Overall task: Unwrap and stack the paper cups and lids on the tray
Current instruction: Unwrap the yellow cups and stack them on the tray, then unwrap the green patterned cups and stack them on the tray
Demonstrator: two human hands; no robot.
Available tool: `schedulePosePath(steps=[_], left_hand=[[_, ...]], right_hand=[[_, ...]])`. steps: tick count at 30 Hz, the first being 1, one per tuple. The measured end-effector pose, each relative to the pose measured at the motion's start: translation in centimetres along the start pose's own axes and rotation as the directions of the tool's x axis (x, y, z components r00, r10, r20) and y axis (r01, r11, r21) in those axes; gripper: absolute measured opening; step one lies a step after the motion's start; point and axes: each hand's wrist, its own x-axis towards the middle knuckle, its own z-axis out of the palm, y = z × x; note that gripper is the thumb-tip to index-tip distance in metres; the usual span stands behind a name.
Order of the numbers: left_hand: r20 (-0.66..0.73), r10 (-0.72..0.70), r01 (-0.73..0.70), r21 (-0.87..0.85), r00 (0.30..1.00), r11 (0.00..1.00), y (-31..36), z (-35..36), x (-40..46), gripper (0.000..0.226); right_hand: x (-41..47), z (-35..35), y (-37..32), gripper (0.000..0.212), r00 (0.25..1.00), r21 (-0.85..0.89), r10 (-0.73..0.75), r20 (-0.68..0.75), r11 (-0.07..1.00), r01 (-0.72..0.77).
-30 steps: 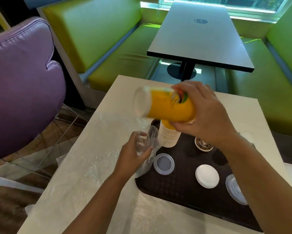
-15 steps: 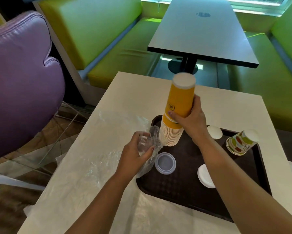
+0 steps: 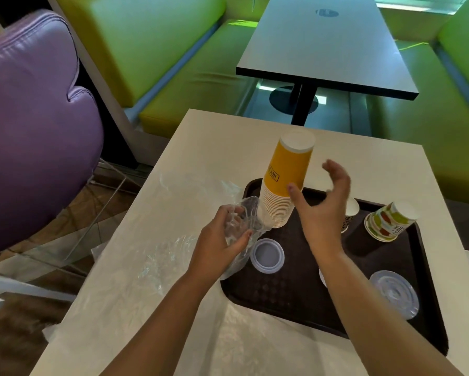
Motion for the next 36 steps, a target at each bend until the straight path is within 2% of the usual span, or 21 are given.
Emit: schedulePosePath(steps=[1, 2, 3, 5, 6, 7, 9, 12, 14, 16, 18, 20, 22, 25, 26, 28, 30, 32, 34, 36], left_hand=[[0.004, 0.008, -0.008, 0.002, 1.000, 1.000, 0.4, -0.2, -0.2, 0.038], [0.008, 0.017, -0.017, -0.007, 1.000, 1.000, 1.0, -0.4, -0.4, 0.038], [0.011, 0.030, -0.030, -0.026, 0.999, 0.999, 1.7, -0.6, -0.7, 0.039], [0.022, 0.064, -0.062, -0.068, 0.998, 0.996, 3.0, -0.7, -1.1, 0.042], [0.033, 0.078, -0.076, -0.074, 0.996, 0.994, 3.5, -0.7, -1.2, 0.044], [0.045, 0.087, -0.084, -0.066, 0.995, 0.994, 4.0, -0.5, -1.4, 0.048], [0.061, 0.112, -0.109, -0.052, 0.992, 0.993, 4.6, -0.4, -1.9, 0.058], [0.075, 0.223, -0.214, -0.110, 0.972, 0.971, 5.0, -0.5, -2.9, 0.068], [0.009, 0.270, -0.267, -0.116, 0.963, 0.957, 5.0, -0.9, -3.5, 0.062], [-0.080, 0.277, -0.284, -0.097, 0.958, 0.954, 4.5, -1.7, -4.0, 0.058], [-0.150, 0.317, -0.318, 0.013, 0.937, 0.948, 2.9, -2.4, -4.9, 0.056], [-0.136, 0.328, -0.305, 0.163, 0.935, 0.938, 0.5, -2.8, -6.2, 0.056], [-0.060, 0.265, -0.237, 0.286, 0.962, 0.928, -1.8, -2.4, -8.0, 0.059], [-0.044, 0.160, -0.134, 0.354, 0.986, 0.925, -4.2, -1.3, -10.8, 0.059], [-0.079, 0.115, -0.084, 0.320, 0.990, 0.944, -4.4, -1.0, -11.6, 0.055], [-0.144, -0.043, 0.065, 0.148, 0.989, 0.987, -3.9, -1.0, -12.4, 0.049], [-0.115, -0.197, 0.199, 0.001, 0.974, 0.980, -3.6, -1.1, -12.4, 0.052], [-0.032, -0.249, 0.248, -0.038, 0.968, 0.968, -3.4, -1.2, -11.9, 0.043], [0.012, -0.283, 0.281, -0.156, 0.959, 0.947, -3.2, -1.2, -11.7, 0.020], [-0.011, -0.309, 0.293, -0.287, 0.951, 0.912, -2.9, -1.2, -11.7, 0.011]], right_hand=[[-1.3, -0.5, -0.3, 0.073, 1.000, 0.058, -0.025, 0.000, 0.998, 0.025], [-2.6, -0.9, -0.5, 0.071, 0.996, 0.117, -0.044, 0.074, 0.993, 0.035], [-3.7, -1.3, -0.7, 0.074, 0.974, 0.162, -0.057, 0.219, 0.987, 0.021], [-5.3, -1.8, -1.0, 0.091, 0.825, 0.153, -0.076, 0.560, 0.988, -0.013], [-5.9, -1.9, -1.3, 0.097, 0.743, 0.108, -0.066, 0.666, 0.994, -0.008], [-6.3, -1.8, -1.6, 0.100, 0.701, 0.067, -0.048, 0.712, 0.998, 0.000], [-7.1, -1.8, -2.6, 0.089, 0.735, 0.072, 0.020, 0.678, 0.993, -0.093], [-7.6, -2.2, -4.1, 0.036, 0.847, 0.226, 0.089, 0.524, 0.944, -0.239], [-7.5, -2.9, -4.8, 0.014, 0.870, 0.321, 0.156, 0.467, 0.888, -0.331], [-7.6, -3.9, -5.5, 0.009, 0.871, 0.380, 0.172, 0.461, 0.848, -0.369], [-8.0, -4.9, -6.1, 0.009, 0.866, 0.459, 0.206, 0.456, 0.779, -0.427], [-8.7, -6.1, -6.2, 0.011, 0.849, 0.555, 0.262, 0.458, 0.662, -0.504], [-9.8, -7.4, -5.7, 0.007, 0.825, 0.614, 0.335, 0.454, 0.553, -0.563], [-11.7, -9.5, -4.3, 0.013, 0.792, 0.619, 0.426, 0.437, 0.496, -0.608], [-12.3, -10.2, -4.0, 0.018, 0.782, 0.618, 0.448, 0.433, 0.484, -0.619], [-13.1, -11.6, -3.0, 0.026, 0.758, 0.625, 0.489, 0.433, 0.443, -0.643], [-13.5, -12.6, -2.3, 0.023, 0.741, 0.647, 0.517, 0.429, 0.396, -0.651], [-13.8, -13.4, -1.8, 0.010, 0.742, 0.663, 0.501, 0.446, 0.372, -0.650], [-14.2, -14.2, -1.6, 0.038, 0.732, 0.628, 0.498, 0.465, 0.398, -0.669], [-14.5, -14.8, -1.4, 0.027, 0.731, 0.599, 0.519, 0.442, 0.436, -0.671]])
